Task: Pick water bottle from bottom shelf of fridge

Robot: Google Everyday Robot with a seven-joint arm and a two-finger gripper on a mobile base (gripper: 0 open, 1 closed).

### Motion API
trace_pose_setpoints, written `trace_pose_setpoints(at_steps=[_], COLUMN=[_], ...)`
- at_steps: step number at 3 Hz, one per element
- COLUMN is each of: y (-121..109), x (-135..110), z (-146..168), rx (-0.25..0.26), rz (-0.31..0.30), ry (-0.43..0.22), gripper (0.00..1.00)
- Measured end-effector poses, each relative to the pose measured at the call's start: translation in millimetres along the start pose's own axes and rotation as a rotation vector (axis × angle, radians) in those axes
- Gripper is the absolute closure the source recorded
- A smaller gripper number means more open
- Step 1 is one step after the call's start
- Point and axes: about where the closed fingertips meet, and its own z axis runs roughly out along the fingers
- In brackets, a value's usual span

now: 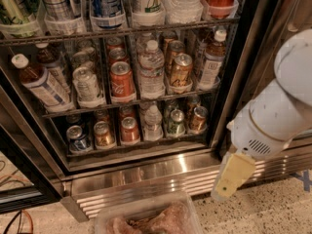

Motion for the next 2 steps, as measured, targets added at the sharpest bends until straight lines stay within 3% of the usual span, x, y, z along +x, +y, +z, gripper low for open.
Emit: trace_pose_setpoints(at_steps=[1, 2], y=[18.9, 16.8], x=[11.8, 28.3], z=[54.7, 102.1], rx=[-0.049, -0.041], rz=[0.136, 0.28], ry=[-0.053, -0.112], gripper=[0.0, 0.0])
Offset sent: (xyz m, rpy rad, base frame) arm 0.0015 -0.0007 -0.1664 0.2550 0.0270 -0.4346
